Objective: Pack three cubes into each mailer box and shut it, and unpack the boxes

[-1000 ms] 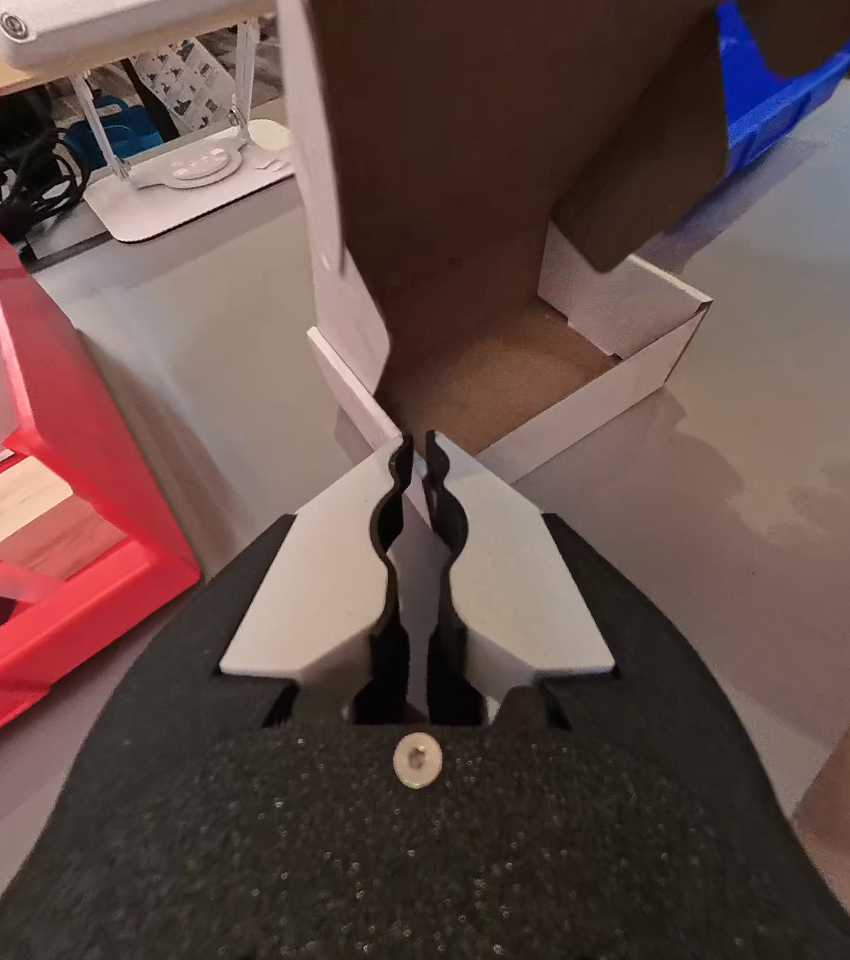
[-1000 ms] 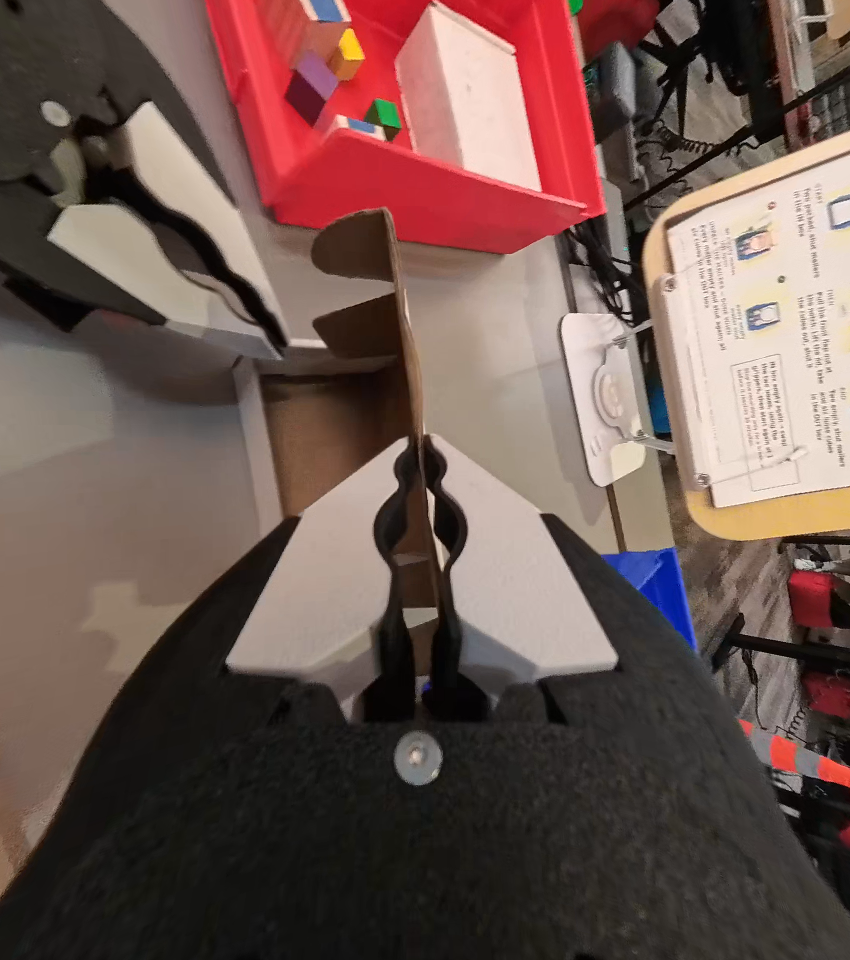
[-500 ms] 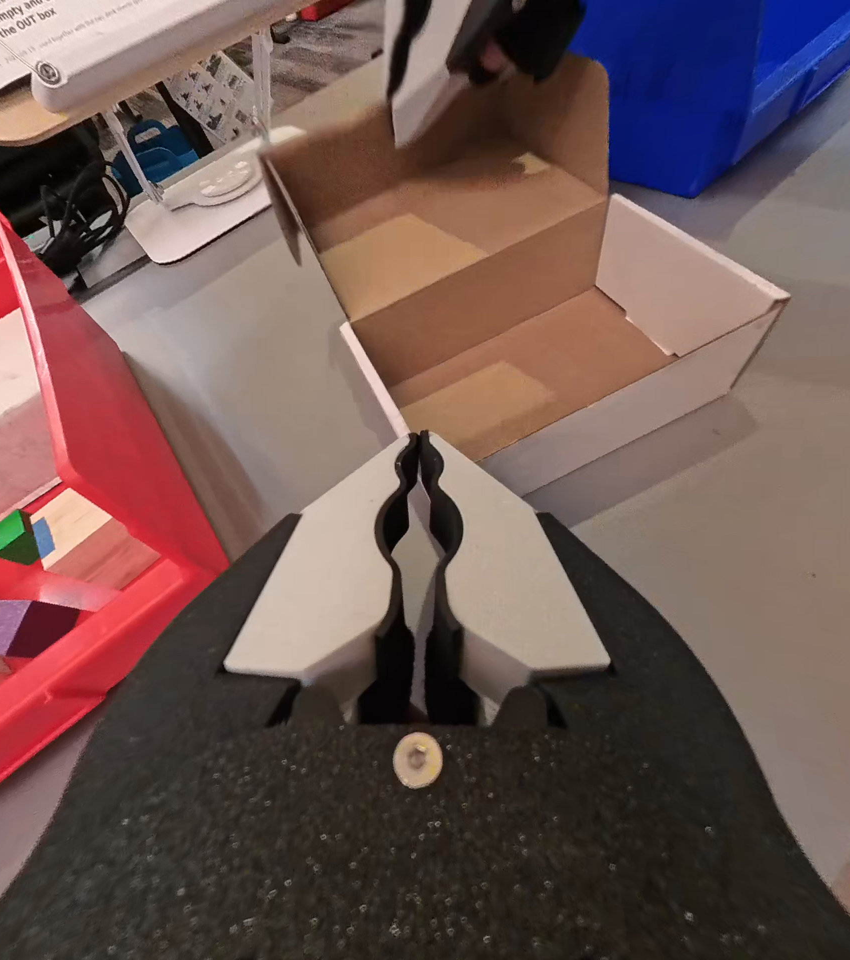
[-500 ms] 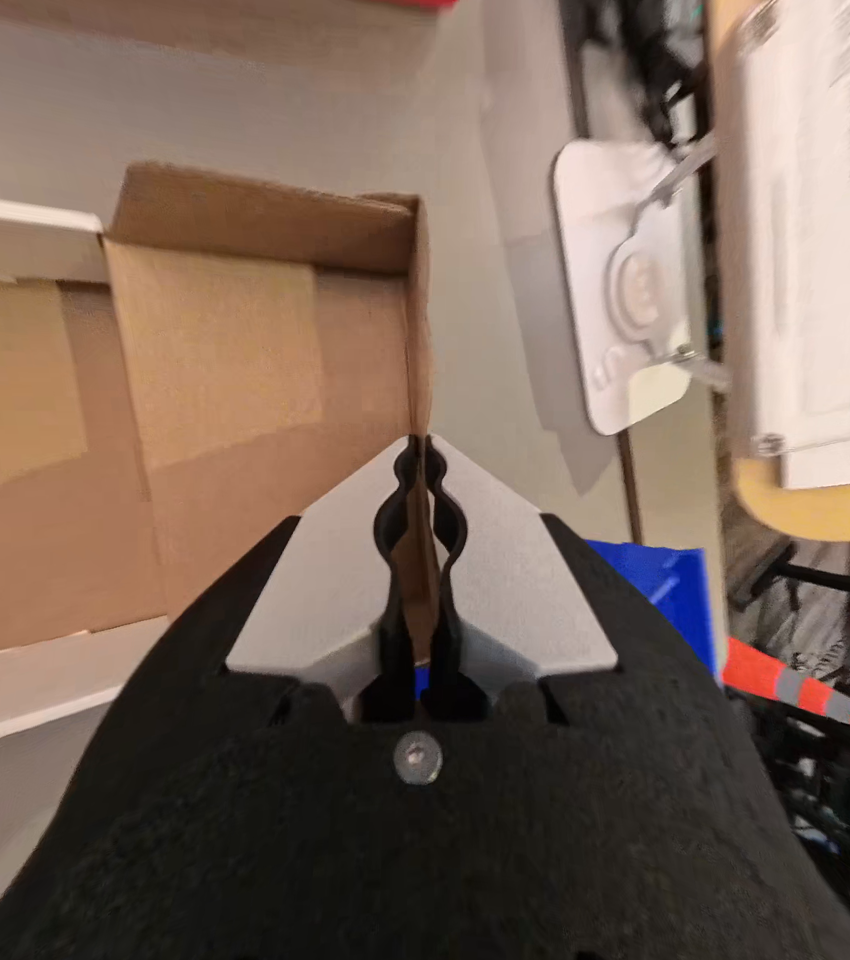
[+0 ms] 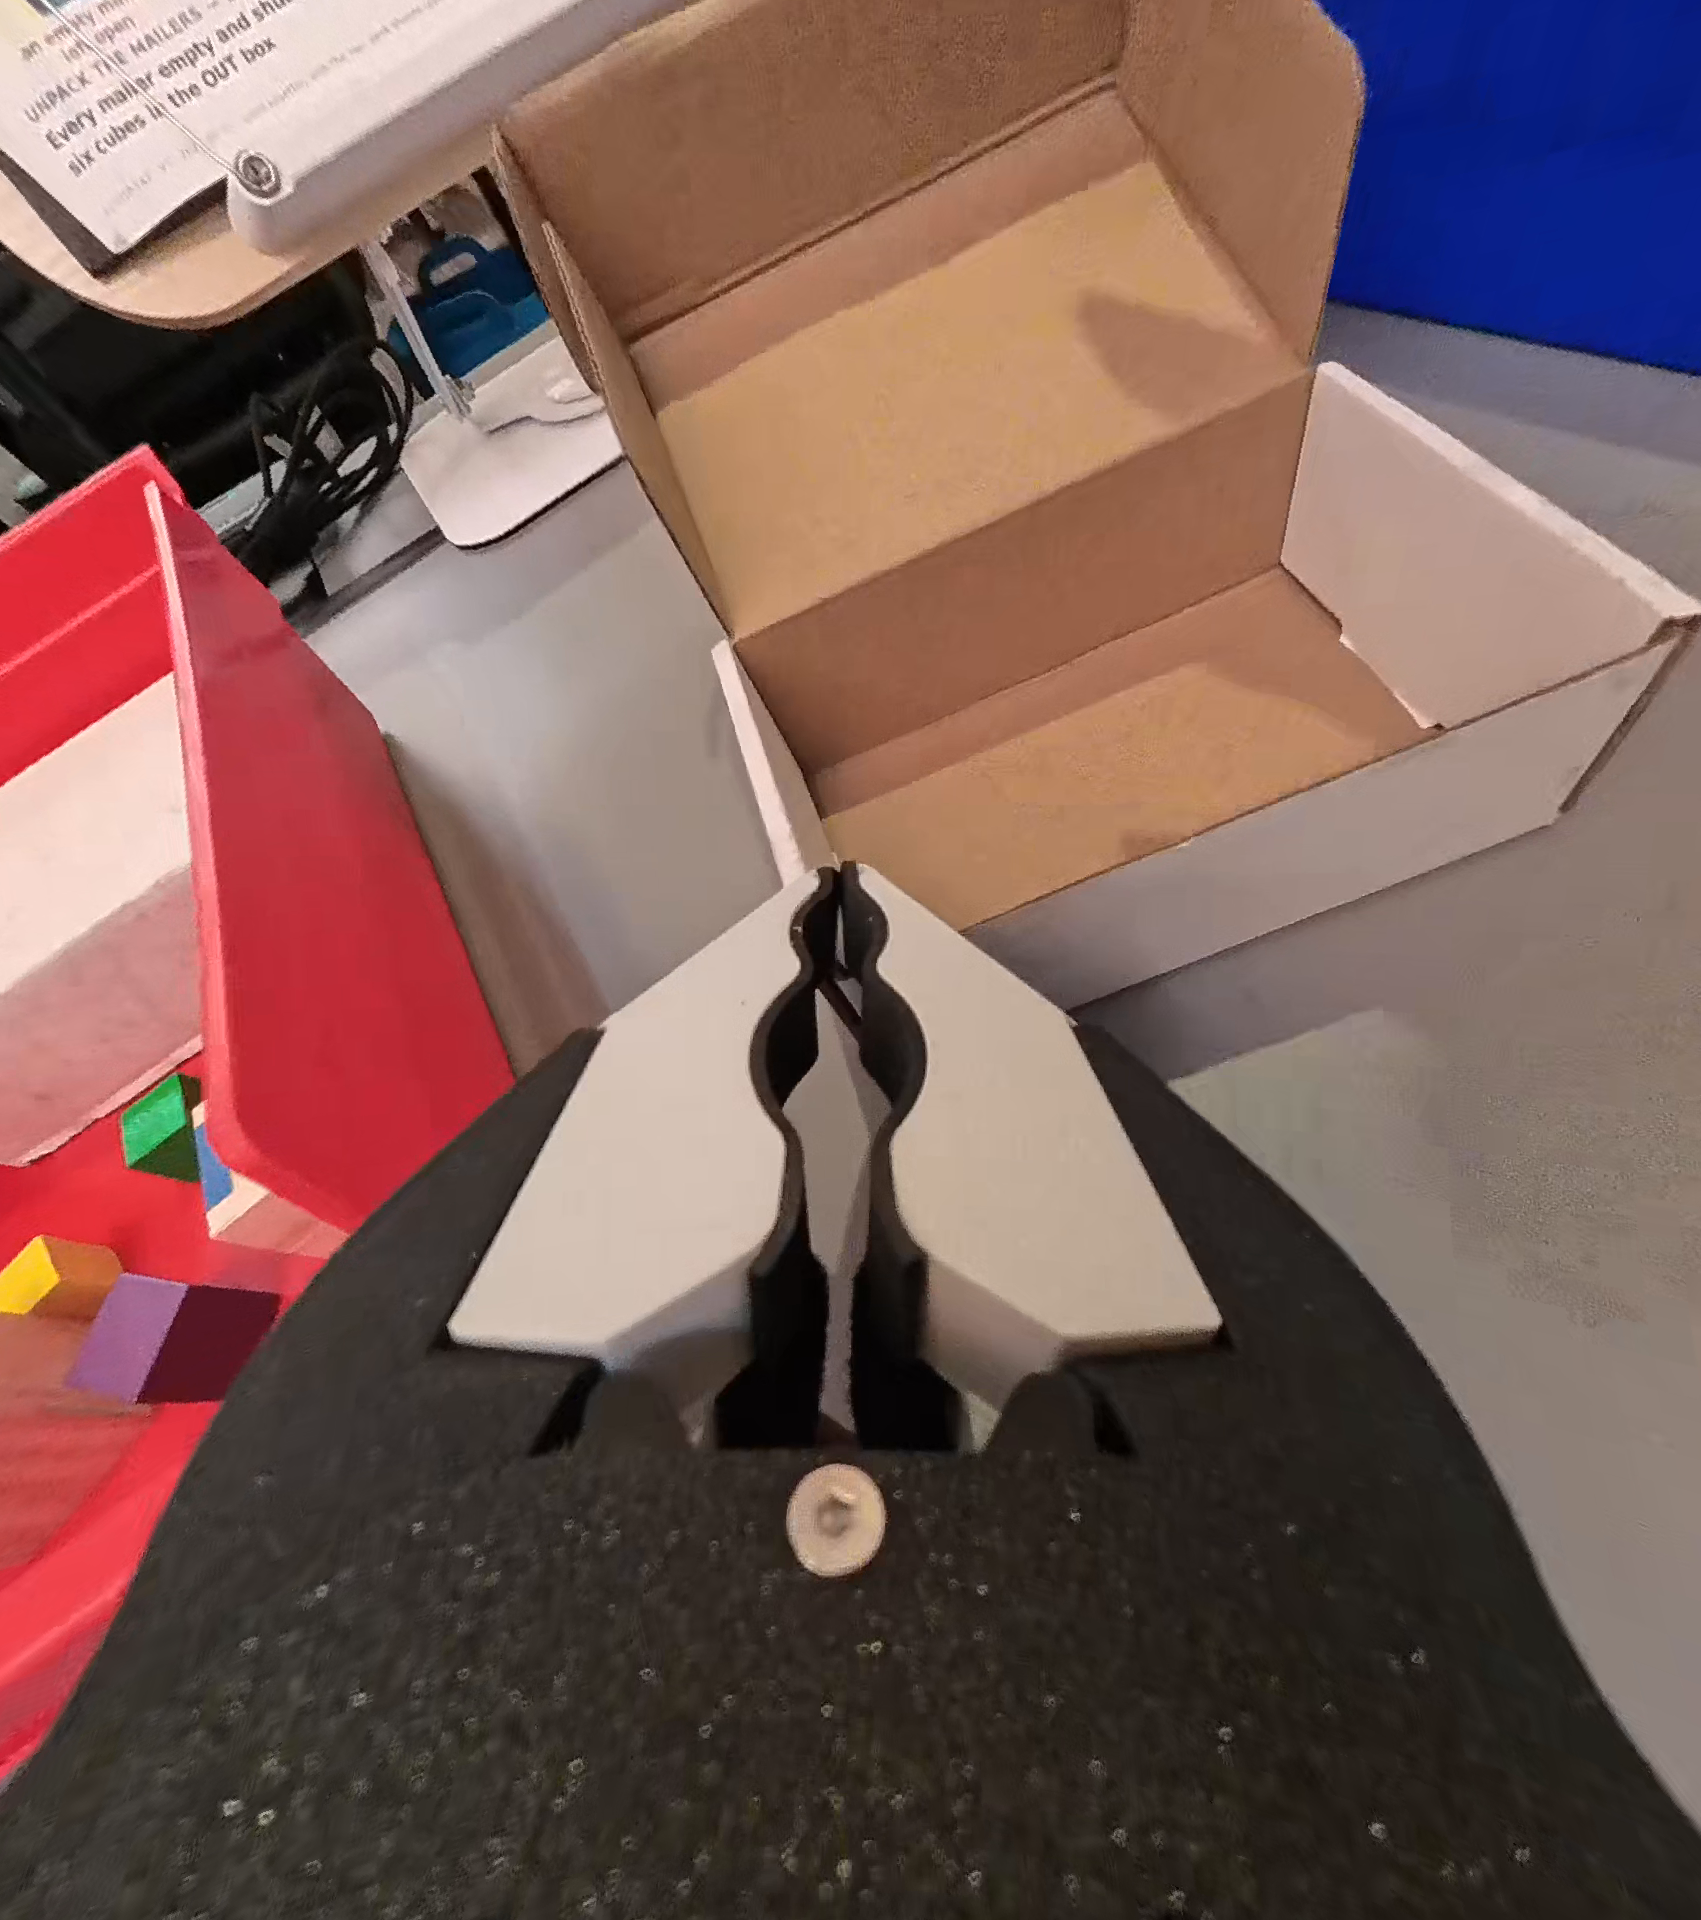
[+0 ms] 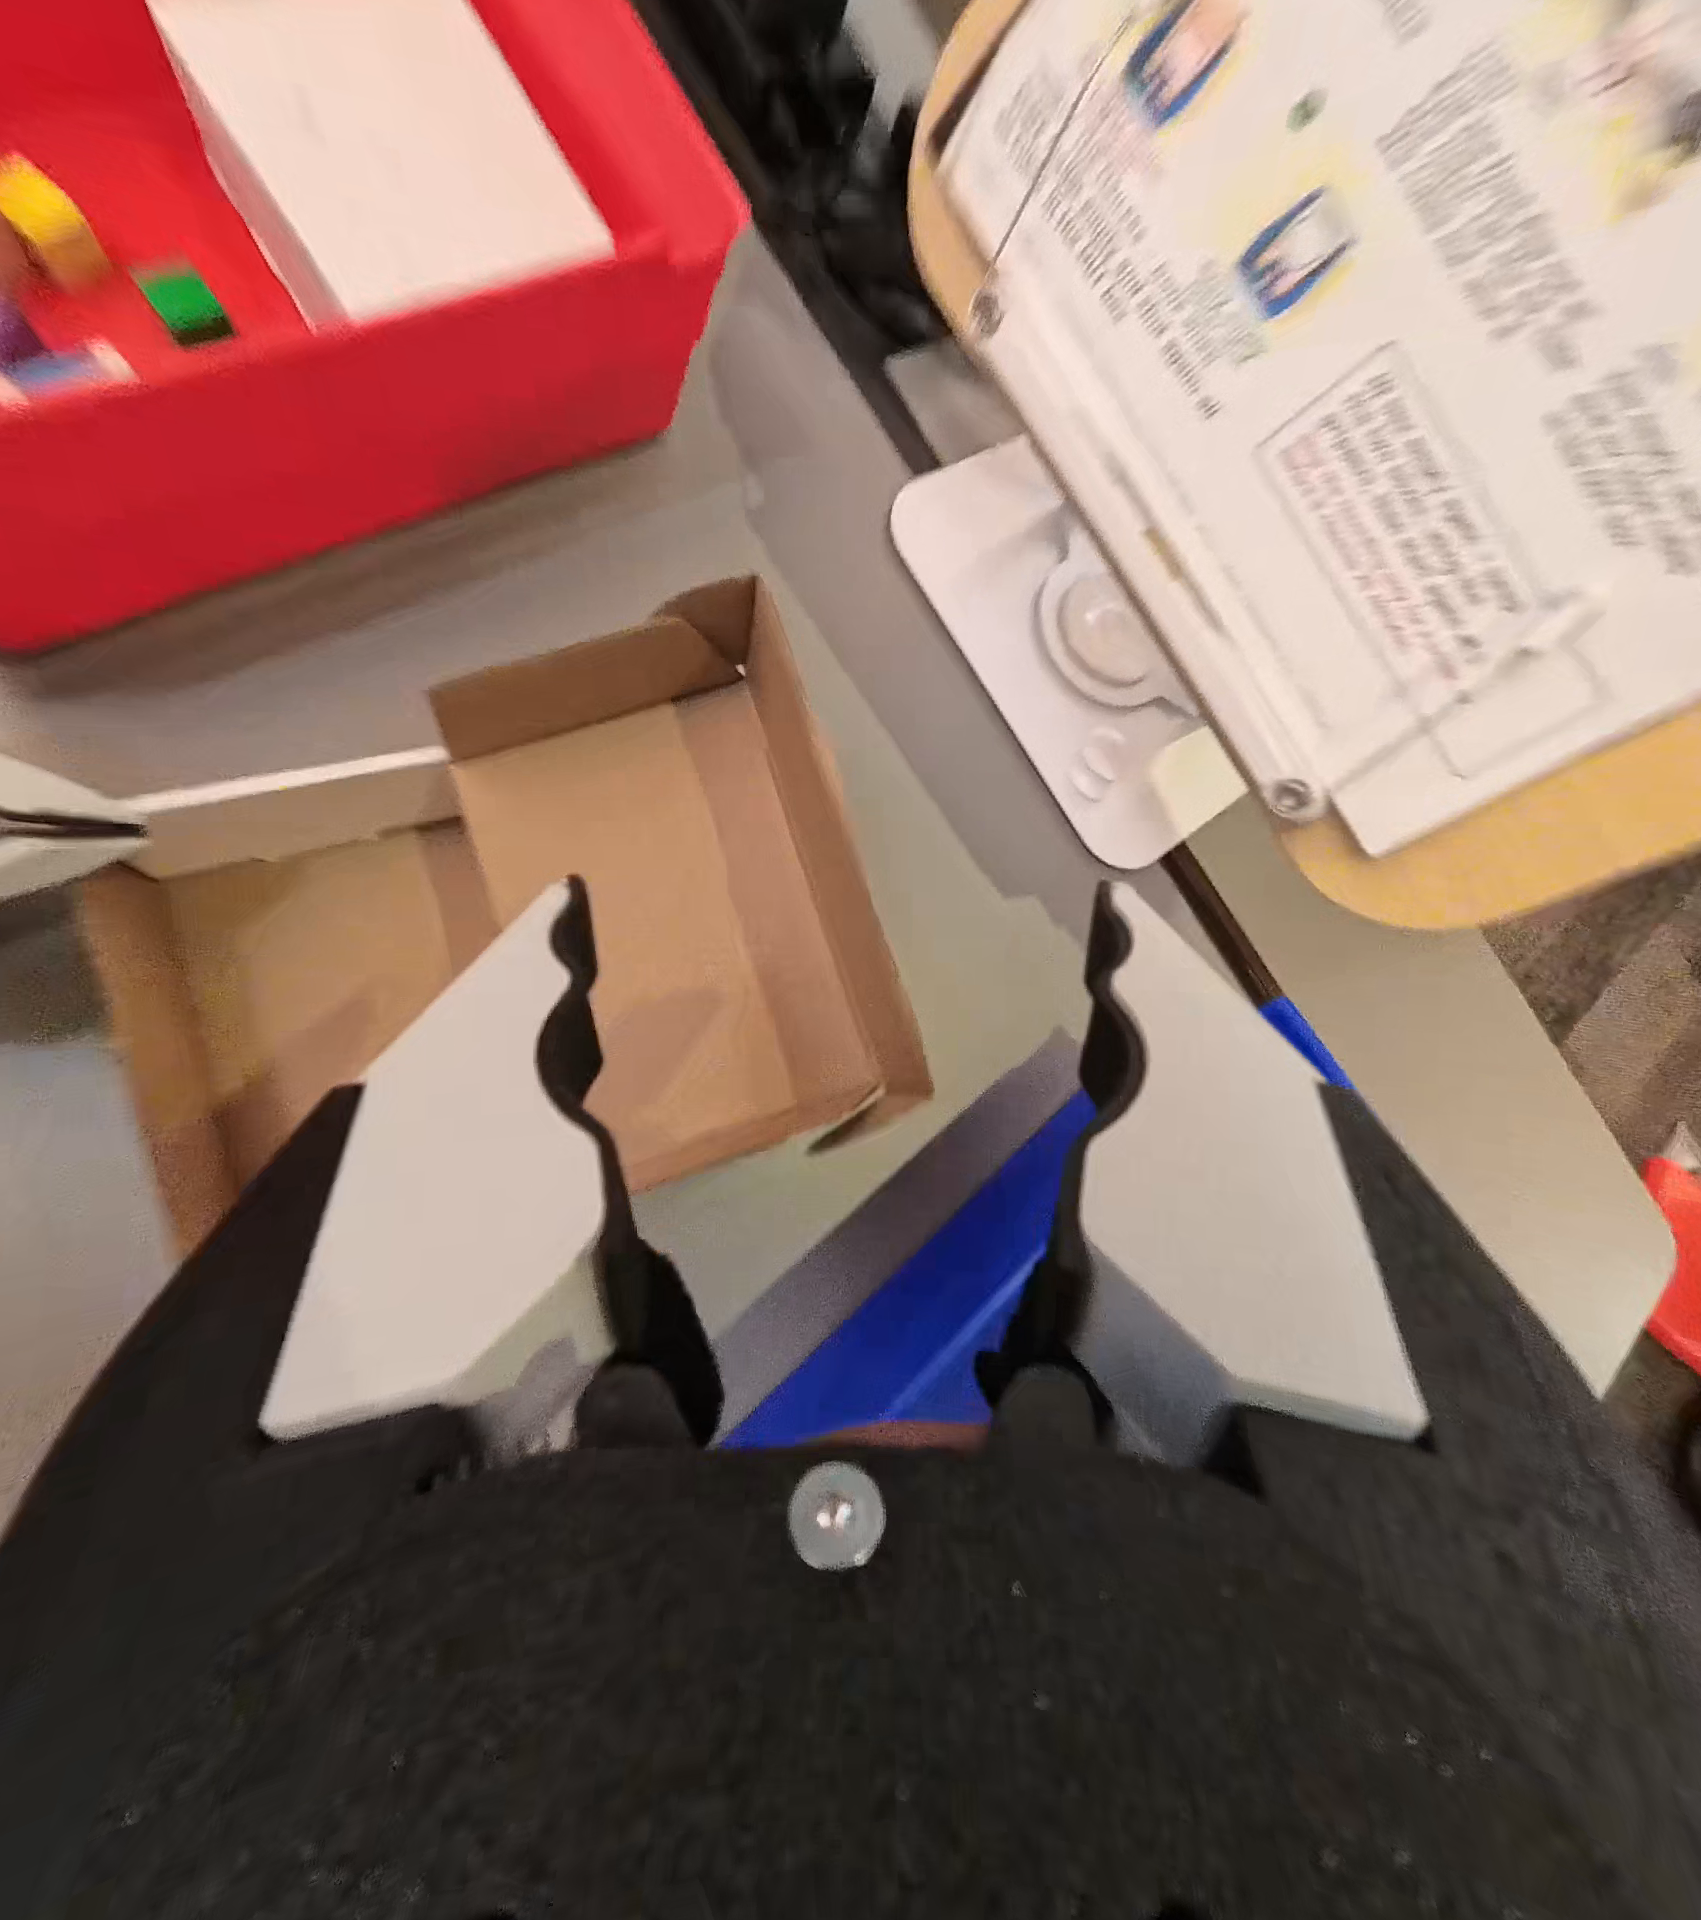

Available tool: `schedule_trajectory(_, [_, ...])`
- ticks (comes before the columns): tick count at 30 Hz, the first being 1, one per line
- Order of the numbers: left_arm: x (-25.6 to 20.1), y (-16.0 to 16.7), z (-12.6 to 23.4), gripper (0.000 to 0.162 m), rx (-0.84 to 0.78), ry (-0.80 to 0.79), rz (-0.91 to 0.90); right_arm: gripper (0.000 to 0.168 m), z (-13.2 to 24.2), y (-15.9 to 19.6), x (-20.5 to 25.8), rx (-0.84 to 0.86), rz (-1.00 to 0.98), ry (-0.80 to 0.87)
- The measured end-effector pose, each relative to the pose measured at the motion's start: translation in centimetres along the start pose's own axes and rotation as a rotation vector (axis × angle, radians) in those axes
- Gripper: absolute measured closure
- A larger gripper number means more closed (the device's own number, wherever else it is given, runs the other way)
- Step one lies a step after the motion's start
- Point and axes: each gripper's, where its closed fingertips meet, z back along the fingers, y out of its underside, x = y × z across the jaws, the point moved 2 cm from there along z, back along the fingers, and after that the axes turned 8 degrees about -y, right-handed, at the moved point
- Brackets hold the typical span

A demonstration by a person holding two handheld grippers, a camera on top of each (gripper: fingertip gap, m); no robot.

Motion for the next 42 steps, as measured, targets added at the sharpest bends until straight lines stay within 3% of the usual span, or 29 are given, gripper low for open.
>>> schedule_trajectory(4, [-0.3, 0.1, 0.1, 0.162, 0.004, 0.012, -0.003, 0.074, 6.8, 1.8, 4.8, -0.319, -0.115, -0.107])
schedule_trajectory(7, [-0.1, 0.2, 0.0, 0.162, 0.01, 0.016, -0.006, 0.071, 6.5, 5.8, 9.6, -0.502, -0.086, -0.104])
schedule_trajectory(10, [0.2, 0.2, -0.3, 0.162, 0.015, 0.016, -0.019, 0.079, 2.3, 10.9, 12.5, -0.413, -0.083, -0.017])
schedule_trajectory(14, [0.8, 0.4, -0.9, 0.162, 0.03, 0.019, -0.013, 0.054, -2.2, 14.5, 14.5, -0.208, -0.094, -0.032])
schedule_trajectory(23, [0.6, 0.6, -1.1, 0.162, 0.039, 0.045, 0.025, 0.016, -6.4, 13.6, 15.4, -0.185, -0.232, -0.193])
schedule_trajectory(29, [0.5, 0.6, -1.0, 0.162, 0.046, 0.054, 0.032, 0.046, -7.0, 11.8, 14.5, -0.248, -0.157, -0.134])
schedule_trajectory(37, [0.6, -0.1, -0.5, 0.158, 0.018, 0.04, 0.029, 0.047, -7.1, 11.9, 14.7, -0.233, -0.126, -0.146])
schedule_trajectory(39, [1.4, -1.1, 0.8, 0.148, 0.0, 0.017, 0.043, 0.047, -7.1, 11.9, 14.7, -0.215, -0.12, -0.142])
schedule_trajectory(42, [1.2, -2.1, 4.9, 0.139, -0.008, 0.131, 0.162, 0.047, -7.1, 11.9, 14.7, -0.205, -0.124, -0.139])
